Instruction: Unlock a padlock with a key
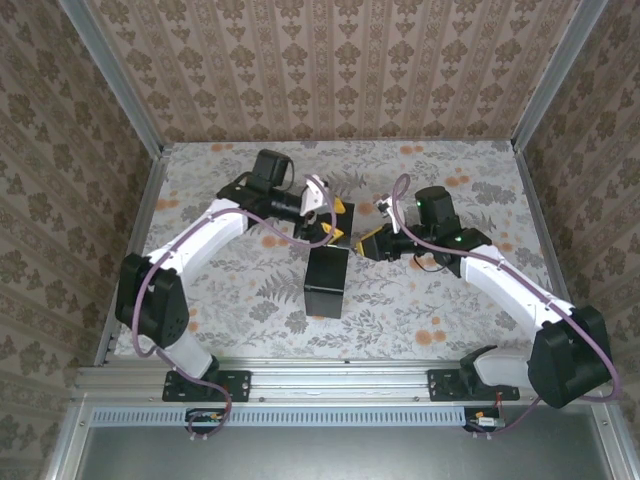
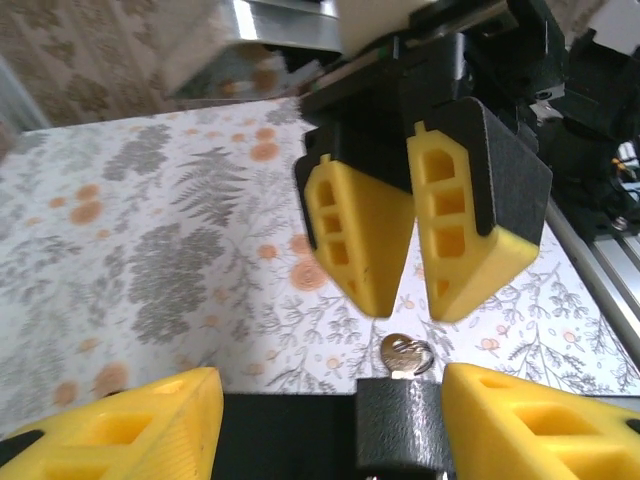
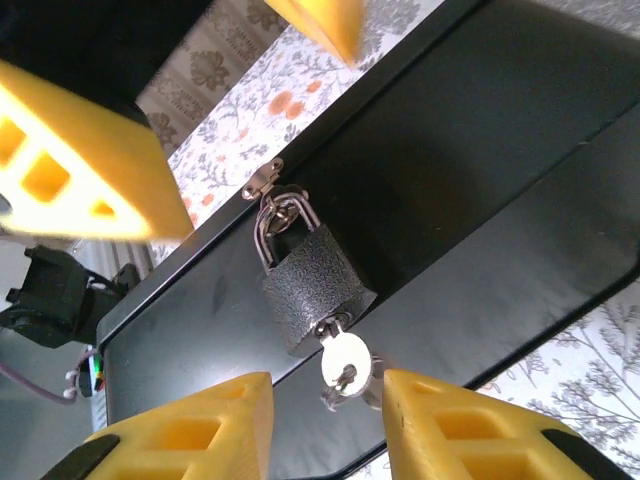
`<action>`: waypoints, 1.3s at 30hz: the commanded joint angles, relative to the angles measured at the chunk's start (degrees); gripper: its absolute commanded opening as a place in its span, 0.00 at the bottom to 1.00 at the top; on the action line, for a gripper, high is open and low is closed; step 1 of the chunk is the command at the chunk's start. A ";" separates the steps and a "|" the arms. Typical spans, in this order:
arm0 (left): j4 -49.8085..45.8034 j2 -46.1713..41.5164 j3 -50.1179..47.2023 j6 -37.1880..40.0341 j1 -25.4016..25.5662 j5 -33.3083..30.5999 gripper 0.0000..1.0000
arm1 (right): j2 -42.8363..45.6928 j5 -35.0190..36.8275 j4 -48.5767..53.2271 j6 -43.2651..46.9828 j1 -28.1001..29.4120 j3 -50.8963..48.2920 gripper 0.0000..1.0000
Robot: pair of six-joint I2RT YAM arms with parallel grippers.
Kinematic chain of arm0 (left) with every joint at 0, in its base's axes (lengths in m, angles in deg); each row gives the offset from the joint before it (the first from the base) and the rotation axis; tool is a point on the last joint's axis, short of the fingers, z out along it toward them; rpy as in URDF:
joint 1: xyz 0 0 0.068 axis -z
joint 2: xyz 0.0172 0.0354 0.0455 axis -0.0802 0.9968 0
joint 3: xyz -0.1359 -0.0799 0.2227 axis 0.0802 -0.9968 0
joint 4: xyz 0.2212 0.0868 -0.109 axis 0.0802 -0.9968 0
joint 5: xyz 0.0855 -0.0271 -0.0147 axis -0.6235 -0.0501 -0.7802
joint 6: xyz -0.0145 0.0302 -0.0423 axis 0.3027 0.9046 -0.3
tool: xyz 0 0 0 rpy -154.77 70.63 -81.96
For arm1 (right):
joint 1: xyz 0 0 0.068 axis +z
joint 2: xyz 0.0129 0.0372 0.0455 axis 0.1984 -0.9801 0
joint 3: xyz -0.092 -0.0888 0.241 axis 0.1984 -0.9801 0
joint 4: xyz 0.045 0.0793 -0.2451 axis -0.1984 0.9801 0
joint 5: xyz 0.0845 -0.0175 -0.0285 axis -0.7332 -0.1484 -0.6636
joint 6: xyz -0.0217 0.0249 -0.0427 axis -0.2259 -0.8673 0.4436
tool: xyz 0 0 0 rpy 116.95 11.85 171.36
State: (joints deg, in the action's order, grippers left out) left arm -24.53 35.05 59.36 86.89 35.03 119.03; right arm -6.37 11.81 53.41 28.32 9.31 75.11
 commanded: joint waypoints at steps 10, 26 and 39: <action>7.49 -8.98 -5.42 -35.14 -1.60 -26.59 0.60 | -1.55 5.93 4.71 18.23 6.09 7.82 0.43; -3.65 -16.44 -14.44 -56.15 0.50 -40.39 0.62 | -7.11 7.34 9.02 36.23 7.21 10.75 0.52; -1.62 -16.52 -15.40 -57.48 0.25 -38.88 0.61 | -12.46 -3.39 8.71 26.40 3.31 12.76 0.56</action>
State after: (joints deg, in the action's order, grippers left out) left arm -26.81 19.35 43.84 30.55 35.36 79.51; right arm -18.11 11.83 59.43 55.73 12.68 86.37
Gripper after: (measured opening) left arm 0.607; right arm 0.561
